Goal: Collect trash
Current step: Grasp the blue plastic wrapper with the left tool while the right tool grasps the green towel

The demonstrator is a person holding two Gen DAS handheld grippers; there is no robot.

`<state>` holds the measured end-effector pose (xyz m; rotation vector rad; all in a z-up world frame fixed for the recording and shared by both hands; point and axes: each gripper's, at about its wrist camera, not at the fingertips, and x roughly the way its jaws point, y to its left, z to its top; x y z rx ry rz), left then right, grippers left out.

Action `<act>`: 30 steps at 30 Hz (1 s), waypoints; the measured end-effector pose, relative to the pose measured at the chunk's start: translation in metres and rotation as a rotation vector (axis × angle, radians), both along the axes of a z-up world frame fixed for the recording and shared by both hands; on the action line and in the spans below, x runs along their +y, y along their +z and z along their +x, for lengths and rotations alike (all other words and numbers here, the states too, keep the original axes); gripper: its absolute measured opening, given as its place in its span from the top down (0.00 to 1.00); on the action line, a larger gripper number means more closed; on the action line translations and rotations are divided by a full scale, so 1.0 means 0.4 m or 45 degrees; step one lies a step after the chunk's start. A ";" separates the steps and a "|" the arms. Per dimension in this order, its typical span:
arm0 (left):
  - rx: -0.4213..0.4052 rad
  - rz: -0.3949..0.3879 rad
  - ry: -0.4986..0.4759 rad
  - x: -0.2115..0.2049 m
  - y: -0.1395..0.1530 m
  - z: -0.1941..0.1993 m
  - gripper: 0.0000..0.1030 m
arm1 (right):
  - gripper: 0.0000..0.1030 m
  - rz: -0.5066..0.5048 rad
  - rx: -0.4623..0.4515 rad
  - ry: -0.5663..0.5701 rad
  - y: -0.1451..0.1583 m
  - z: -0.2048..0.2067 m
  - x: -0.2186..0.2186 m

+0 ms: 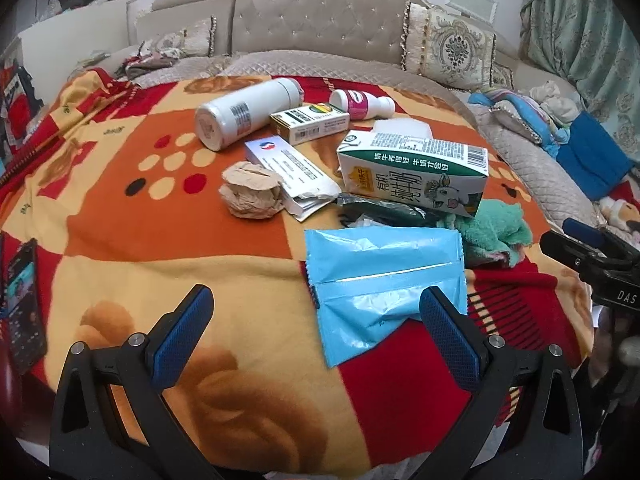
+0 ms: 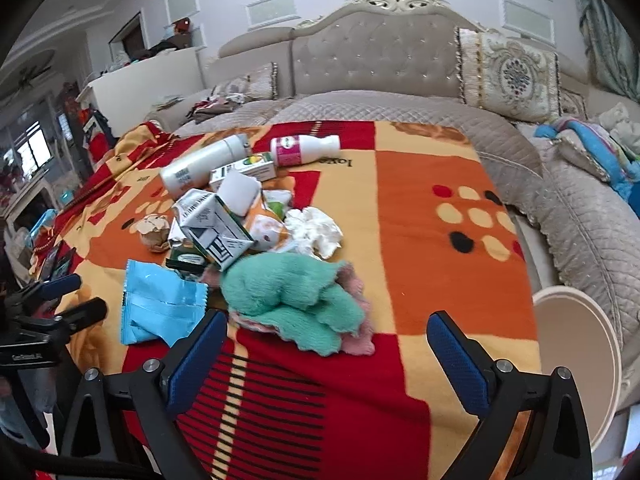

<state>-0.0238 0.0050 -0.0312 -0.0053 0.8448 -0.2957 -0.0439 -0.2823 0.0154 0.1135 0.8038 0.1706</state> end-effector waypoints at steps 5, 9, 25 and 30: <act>0.076 -0.046 -0.015 -0.011 -0.042 0.049 0.01 | 0.03 0.063 0.042 0.037 -0.024 0.037 -0.001; 0.121 -0.082 -0.044 -0.024 -0.065 0.086 0.01 | 0.03 0.076 0.059 0.055 -0.045 0.081 0.000; 0.230 -0.201 -0.218 -0.054 -0.077 0.098 0.17 | 0.28 0.351 0.147 0.205 -0.114 0.158 -0.015; 0.173 -0.228 -0.252 -0.038 -0.031 0.059 0.56 | 0.55 0.349 0.117 0.239 -0.088 0.111 0.001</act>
